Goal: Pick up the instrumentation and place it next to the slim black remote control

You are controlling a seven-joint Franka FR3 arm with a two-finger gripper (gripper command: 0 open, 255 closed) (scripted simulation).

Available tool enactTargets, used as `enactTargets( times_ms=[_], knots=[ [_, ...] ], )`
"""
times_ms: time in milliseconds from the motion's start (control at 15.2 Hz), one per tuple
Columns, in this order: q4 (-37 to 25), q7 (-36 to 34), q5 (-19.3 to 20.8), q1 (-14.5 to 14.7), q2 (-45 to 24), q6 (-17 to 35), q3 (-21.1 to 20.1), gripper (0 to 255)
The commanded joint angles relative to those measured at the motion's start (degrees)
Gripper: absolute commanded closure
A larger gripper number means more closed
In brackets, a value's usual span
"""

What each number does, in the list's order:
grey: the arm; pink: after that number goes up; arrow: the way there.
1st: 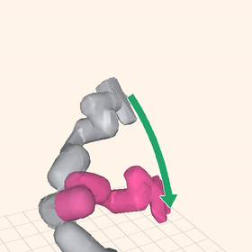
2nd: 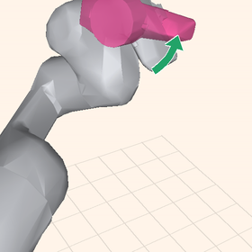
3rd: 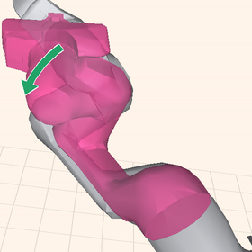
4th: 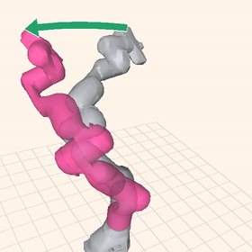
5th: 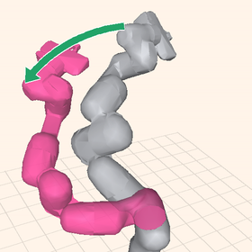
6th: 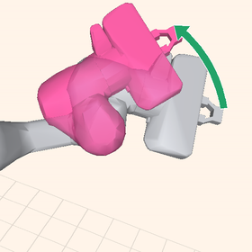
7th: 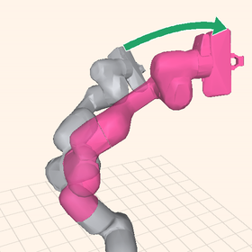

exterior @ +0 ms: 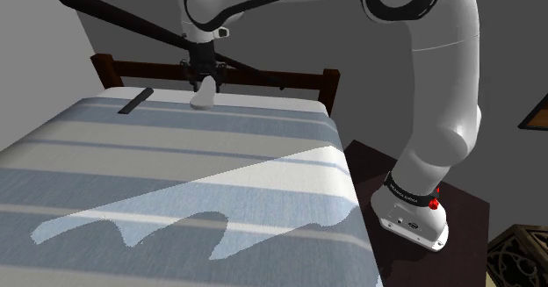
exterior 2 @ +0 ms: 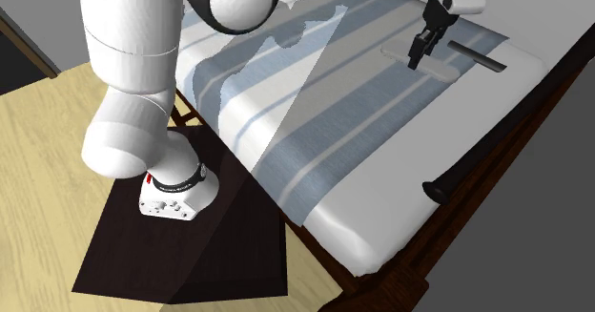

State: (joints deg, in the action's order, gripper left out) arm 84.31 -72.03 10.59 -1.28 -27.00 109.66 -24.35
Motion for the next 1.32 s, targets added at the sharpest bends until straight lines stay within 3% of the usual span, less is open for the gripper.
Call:
enactTargets(
  times_ms=[0, 264, 1254],
  knots=[
    [-7.24, -1.51, 1.67, 2.64, -5.09, -2.37, 0.35, 255],
    [-28.91, -2.92, 4.64, 9.7, -17.98, -11.03, 1.71, 255],
    [-19.15, -3.89, 5.26, 8.37, -19.02, -0.55, 2.23, 255]
  ],
)
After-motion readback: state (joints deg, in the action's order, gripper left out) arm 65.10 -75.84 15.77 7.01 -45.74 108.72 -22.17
